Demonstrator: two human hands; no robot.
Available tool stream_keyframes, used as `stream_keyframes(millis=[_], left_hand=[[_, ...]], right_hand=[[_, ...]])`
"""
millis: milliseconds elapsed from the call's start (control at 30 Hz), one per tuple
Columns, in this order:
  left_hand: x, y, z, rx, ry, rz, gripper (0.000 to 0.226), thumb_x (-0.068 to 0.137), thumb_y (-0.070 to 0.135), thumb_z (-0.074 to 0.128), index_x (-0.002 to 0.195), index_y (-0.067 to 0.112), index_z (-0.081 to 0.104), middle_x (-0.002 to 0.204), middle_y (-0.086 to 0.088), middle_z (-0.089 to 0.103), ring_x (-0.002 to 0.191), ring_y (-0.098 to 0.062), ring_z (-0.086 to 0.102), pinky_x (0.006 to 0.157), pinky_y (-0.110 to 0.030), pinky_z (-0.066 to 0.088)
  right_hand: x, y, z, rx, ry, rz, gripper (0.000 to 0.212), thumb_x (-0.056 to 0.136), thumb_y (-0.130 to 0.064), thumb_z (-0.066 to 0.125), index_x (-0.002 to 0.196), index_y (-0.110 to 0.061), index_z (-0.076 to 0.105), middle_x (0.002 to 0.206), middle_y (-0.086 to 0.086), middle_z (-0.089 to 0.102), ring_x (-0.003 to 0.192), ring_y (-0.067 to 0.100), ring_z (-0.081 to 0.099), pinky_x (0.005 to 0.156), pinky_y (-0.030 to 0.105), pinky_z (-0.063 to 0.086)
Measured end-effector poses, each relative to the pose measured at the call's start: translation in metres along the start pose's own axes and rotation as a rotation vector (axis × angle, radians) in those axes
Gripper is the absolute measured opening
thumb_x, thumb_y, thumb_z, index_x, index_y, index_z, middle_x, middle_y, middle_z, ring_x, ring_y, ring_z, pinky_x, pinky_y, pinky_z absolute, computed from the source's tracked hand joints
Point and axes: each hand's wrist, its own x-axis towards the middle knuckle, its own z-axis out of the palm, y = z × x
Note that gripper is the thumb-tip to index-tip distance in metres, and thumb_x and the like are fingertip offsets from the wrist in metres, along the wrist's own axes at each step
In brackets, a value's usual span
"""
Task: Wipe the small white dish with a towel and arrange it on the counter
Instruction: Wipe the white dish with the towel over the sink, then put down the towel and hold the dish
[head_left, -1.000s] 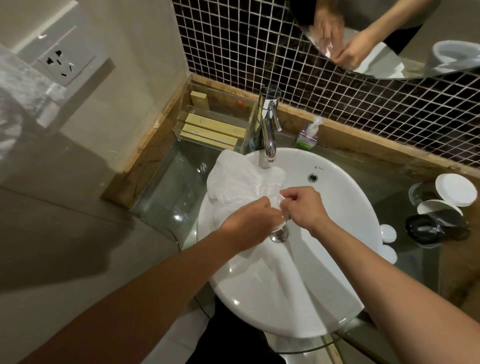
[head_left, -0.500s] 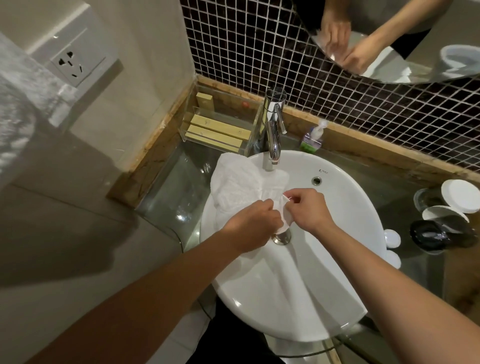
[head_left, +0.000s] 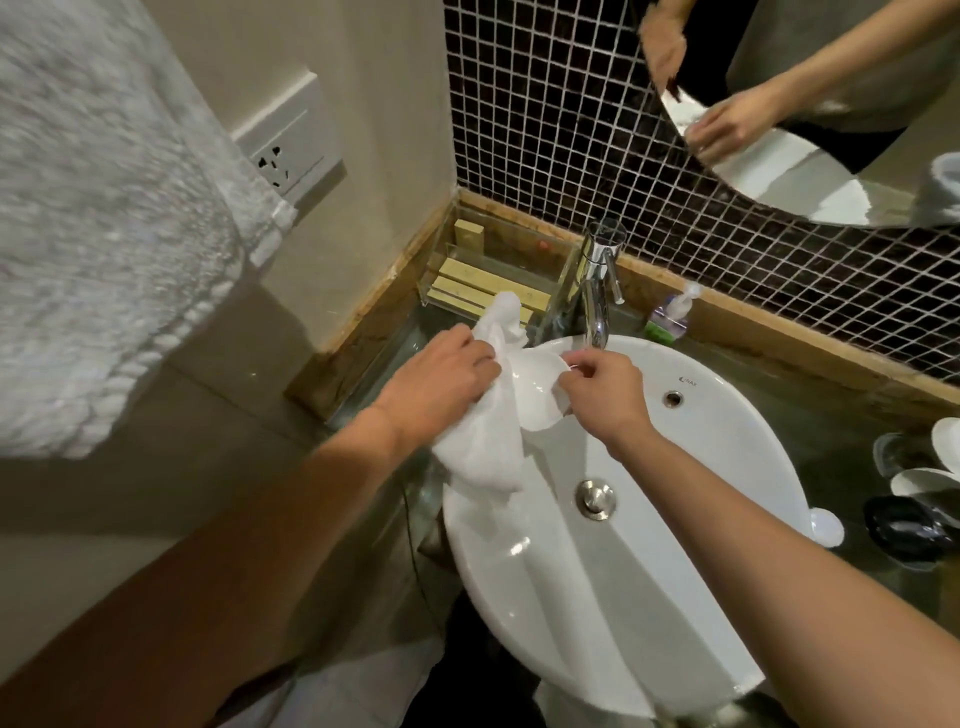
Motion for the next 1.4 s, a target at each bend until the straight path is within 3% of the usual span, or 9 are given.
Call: stream_keyframes(millis=[200,433,667,833,967,1067,1167,1300,1400], left_hand=[[-0.028,-0.035,-0.012,0.074,-0.002,-0.203,0.048,0.085,0.021,0.072,0.131,0.022,0.055,0.134,0.000,0.054,0.115,-0.020,0.044,0.104,-0.035,0.041],[-0.049,-0.049,0.034,-0.002,-0.125,-0.300,0.046,0.092,0.019,0.062,0.136,0.022,0.050,0.141,-0.002,0.049,0.123,-0.021,0.040,0.105,-0.033,0.036],[-0.036,-0.032,0.064,0.084,-0.232,-0.285,0.053,0.087,0.047,0.060,0.137,0.032,0.048,0.146,0.000,0.047,0.126,-0.026,0.043,0.111,-0.046,0.034],[0.008,-0.009,0.038,-0.194,-0.121,-0.509,0.050,0.097,0.052,0.039,0.143,0.034,0.042,0.154,0.003,0.039,0.141,-0.022,0.034,0.120,-0.049,0.016],[0.033,0.017,0.017,-0.699,-0.031,-0.590,0.042,0.095,0.043,0.055,0.136,0.033,0.052,0.131,0.004,0.061,0.115,-0.018,0.058,0.105,-0.042,0.046],[0.047,0.028,0.008,-0.836,0.003,-0.522,0.024,0.095,0.028,0.060,0.118,0.027,0.066,0.108,0.005,0.069,0.093,-0.012,0.064,0.089,-0.032,0.056],[0.059,0.037,0.003,-0.897,0.028,-0.501,0.015,0.094,0.020,0.058,0.101,0.023,0.071,0.094,0.004,0.070,0.082,-0.011,0.064,0.068,-0.022,0.050],[0.068,0.052,0.001,-0.923,0.048,-0.546,0.015,0.094,0.018,0.055,0.101,0.019,0.068,0.093,0.003,0.068,0.079,-0.011,0.062,0.061,-0.019,0.043],[0.074,0.063,0.000,-1.026,0.063,-0.609,0.012,0.096,0.018,0.054,0.104,0.019,0.063,0.098,-0.001,0.066,0.083,-0.017,0.066,0.066,-0.024,0.050]], right_hand=[[0.005,-0.043,0.046,0.032,-0.056,-0.112,0.023,0.088,-0.007,0.059,0.100,-0.018,0.077,0.089,-0.003,0.071,0.085,0.020,0.065,0.078,0.048,0.061],[0.005,-0.037,0.094,-0.098,-0.075,-0.104,0.025,0.096,-0.011,0.060,0.119,-0.014,0.069,0.109,0.001,0.067,0.089,0.013,0.057,0.082,0.025,0.046],[0.010,-0.011,0.077,-0.141,-0.023,-0.006,0.025,0.096,-0.013,0.061,0.120,-0.015,0.068,0.120,0.006,0.068,0.097,0.016,0.056,0.100,0.040,0.051],[0.012,-0.005,0.041,-0.117,-0.013,-0.008,0.027,0.097,-0.010,0.056,0.122,-0.013,0.068,0.121,0.006,0.067,0.099,0.016,0.054,0.089,0.027,0.046],[0.009,-0.005,0.016,-0.091,0.005,-0.062,0.029,0.095,-0.007,0.055,0.116,-0.014,0.072,0.116,0.003,0.071,0.099,0.015,0.058,0.086,0.025,0.044],[0.005,-0.006,0.000,-0.088,0.001,-0.079,0.029,0.092,-0.005,0.054,0.109,-0.016,0.077,0.108,-0.001,0.073,0.096,0.015,0.061,0.086,0.026,0.047],[0.002,-0.004,-0.015,-0.073,0.060,-0.064,0.027,0.091,-0.008,0.055,0.106,-0.016,0.076,0.102,-0.004,0.073,0.093,0.014,0.063,0.085,0.028,0.051],[-0.003,0.008,-0.038,0.003,0.157,0.037,0.024,0.090,-0.016,0.060,0.111,-0.020,0.070,0.094,-0.002,0.069,0.082,0.013,0.061,0.071,0.022,0.046],[-0.008,0.021,-0.052,0.074,0.175,0.148,0.014,0.081,-0.013,0.064,0.091,-0.021,0.070,0.081,0.005,0.070,0.074,0.024,0.065,0.069,0.041,0.059]])
